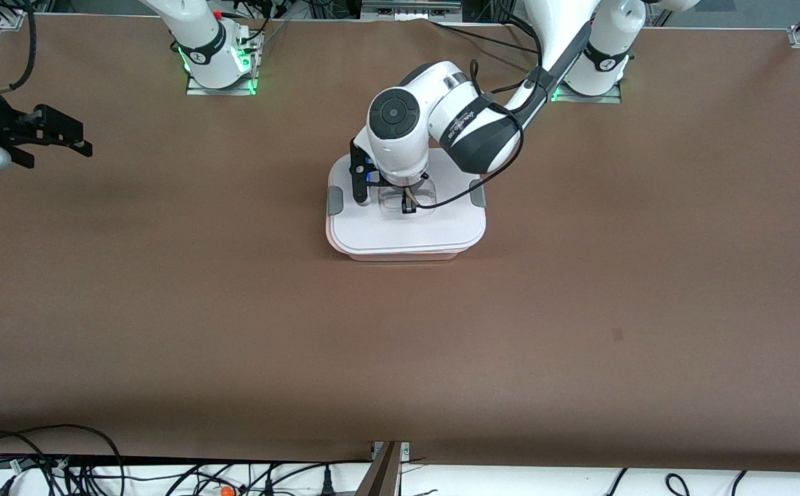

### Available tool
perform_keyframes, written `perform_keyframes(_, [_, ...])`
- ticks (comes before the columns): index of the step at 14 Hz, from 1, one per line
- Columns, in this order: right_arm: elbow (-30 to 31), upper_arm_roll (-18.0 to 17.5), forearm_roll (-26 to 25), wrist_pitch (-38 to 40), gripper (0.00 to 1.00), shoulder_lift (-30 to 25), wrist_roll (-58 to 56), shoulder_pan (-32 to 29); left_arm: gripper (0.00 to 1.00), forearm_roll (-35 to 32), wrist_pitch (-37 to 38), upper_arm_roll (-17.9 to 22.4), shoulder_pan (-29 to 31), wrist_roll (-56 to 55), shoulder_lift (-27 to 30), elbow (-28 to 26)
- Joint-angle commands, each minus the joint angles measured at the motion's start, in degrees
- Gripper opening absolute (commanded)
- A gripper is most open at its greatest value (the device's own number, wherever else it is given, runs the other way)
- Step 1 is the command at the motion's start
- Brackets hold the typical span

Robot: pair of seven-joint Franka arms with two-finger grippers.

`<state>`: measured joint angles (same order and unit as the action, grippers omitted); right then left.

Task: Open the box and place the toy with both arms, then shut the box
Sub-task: 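Carry the lid over the box while the right gripper withdraws, then lower the lid onto the box with the left gripper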

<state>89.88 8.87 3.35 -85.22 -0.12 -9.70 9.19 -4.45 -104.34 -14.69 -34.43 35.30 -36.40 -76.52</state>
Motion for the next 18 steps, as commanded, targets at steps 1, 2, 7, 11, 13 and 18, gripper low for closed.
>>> perform_keyframes(1, [3.9,-2.5,-3.5,-2.4,1.0,-3.4,4.2,-0.6,0.0,-0.8,0.1,0.7,-1.0,-0.9,-0.8,1.5])
perform_keyframes(2, [3.9,-3.0,-3.6,-2.4,1.0,-3.4,5.6,-0.6,0.0,-1.1,-0.5,0.7,-1.3,-1.6,-0.9,1.5])
perform_keyframes(7, [2.8,-3.7,-3.6,-2.8,1.0,-3.2,5.9,-0.6,0.0,-4.3,-2.4,0.7,-2.9,-2.7,-2.6,1.5])
perform_keyframes(11, [0.4,-3.3,-3.3,-1.5,1.0,-2.3,5.1,-0.7,0.0,-6.2,-2.4,0.6,-4.2,-3.7,-3.5,1.5])
perform_keyframes(13, [0.0,-3.2,-2.9,-2.1,1.0,-1.5,6.1,-1.0,0.0,-7.0,-2.4,0.7,-4.4,-3.7,-3.8,1.5])
perform_keyframes(18, [-1.8,-3.4,-3.0,-2.0,1.0,1.1,5.8,-0.7,1.0,-8.8,-2.0,0.6,-4.7,-4.4,-3.2,1.7])
